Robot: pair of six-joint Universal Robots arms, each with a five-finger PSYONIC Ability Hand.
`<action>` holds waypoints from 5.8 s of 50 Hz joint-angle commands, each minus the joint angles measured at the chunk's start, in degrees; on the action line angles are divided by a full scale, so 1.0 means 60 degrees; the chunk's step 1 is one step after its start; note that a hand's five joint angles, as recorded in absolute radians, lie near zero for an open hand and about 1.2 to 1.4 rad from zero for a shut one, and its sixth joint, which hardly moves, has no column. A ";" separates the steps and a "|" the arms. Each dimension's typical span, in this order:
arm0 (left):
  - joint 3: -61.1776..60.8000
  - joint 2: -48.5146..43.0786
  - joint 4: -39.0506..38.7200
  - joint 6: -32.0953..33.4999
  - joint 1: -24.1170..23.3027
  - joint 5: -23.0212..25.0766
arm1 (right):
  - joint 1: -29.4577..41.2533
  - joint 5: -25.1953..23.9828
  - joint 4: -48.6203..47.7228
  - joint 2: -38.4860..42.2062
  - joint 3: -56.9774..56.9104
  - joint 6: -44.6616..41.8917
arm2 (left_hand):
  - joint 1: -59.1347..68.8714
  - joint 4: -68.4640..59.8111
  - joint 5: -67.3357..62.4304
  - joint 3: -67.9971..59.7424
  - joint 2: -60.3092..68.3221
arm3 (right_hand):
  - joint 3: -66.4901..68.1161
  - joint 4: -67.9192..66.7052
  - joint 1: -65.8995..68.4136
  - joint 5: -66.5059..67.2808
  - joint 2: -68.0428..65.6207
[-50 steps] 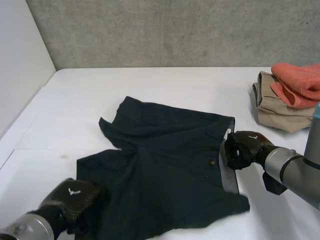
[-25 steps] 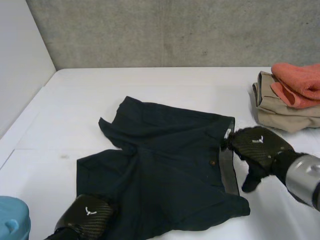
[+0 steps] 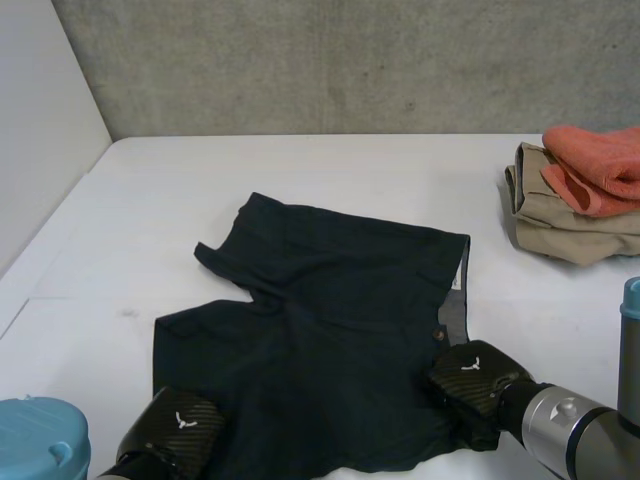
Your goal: Fold the laundry.
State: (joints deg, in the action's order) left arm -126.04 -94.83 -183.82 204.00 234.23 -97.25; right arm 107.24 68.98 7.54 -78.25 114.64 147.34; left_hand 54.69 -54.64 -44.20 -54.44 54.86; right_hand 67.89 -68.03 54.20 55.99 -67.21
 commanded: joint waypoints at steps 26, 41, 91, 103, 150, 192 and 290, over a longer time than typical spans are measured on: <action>0.2939 0.0371 0.2880 0.1273 -0.0572 -0.0623 | -0.0046 0.0515 0.3713 -0.1290 -0.1466 -0.2837 | 0.4218 -0.4227 -0.4299 -0.4259 0.4190 | 0.2019 -0.1996 0.4300 0.2336 -0.2132; 0.9079 -0.4861 -0.1382 0.3263 0.0175 0.0064 | 0.0291 0.2562 0.0506 0.1819 -0.5041 -0.1090 | 0.4218 -0.4227 -0.4299 -0.4259 0.4190 | 0.2019 -0.1996 0.4300 0.2336 -0.2132; 0.4219 -0.2052 -0.4285 -0.0924 0.0571 0.0739 | 0.0320 0.2390 -0.1885 0.1073 -0.1895 0.2879 | -0.7448 0.7439 0.7367 0.7407 -0.7477 | -0.7505 0.7528 -0.5224 -0.7188 0.7391; 0.4028 -0.2066 -0.4182 -0.0953 0.0644 0.0739 | 0.0276 0.3035 -0.3351 0.2275 -0.2041 0.2030 | -0.7448 0.7439 0.7367 0.7407 -0.7477 | -0.3053 0.3076 -0.0772 -0.2736 0.2939; 0.3647 -0.0455 -0.3699 -0.0953 0.1714 0.0783 | 0.3440 -0.0671 -0.3469 0.3799 -0.5907 -0.3963 | -0.7448 0.7439 0.7367 0.7407 -0.7477 | -0.2804 0.2827 -0.0523 -0.2487 0.2691; 1.1602 -0.7882 0.1135 0.1096 -0.0660 0.0872 | 0.1258 0.2010 -0.0159 0.4485 -0.7182 0.3994 | -0.7160 0.7151 0.7079 0.7119 -0.7189 | -0.9648 0.9671 -0.7367 -0.9331 0.9534; 0.5713 0.0365 0.0271 -0.2462 0.1933 0.7770 | 0.2957 0.3929 -0.5549 0.5380 -0.5498 0.2338 | -0.7244 0.7235 0.7163 0.7203 -0.7273 | -0.5288 0.5311 -0.3007 -0.4971 0.5174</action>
State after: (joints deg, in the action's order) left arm -91.69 -93.02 -182.20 189.32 245.95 -50.62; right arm 125.02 93.11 -25.78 -46.47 82.02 161.67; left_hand 9.98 -11.68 -2.54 -11.85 11.59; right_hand 38.69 -38.59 32.58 22.99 -38.31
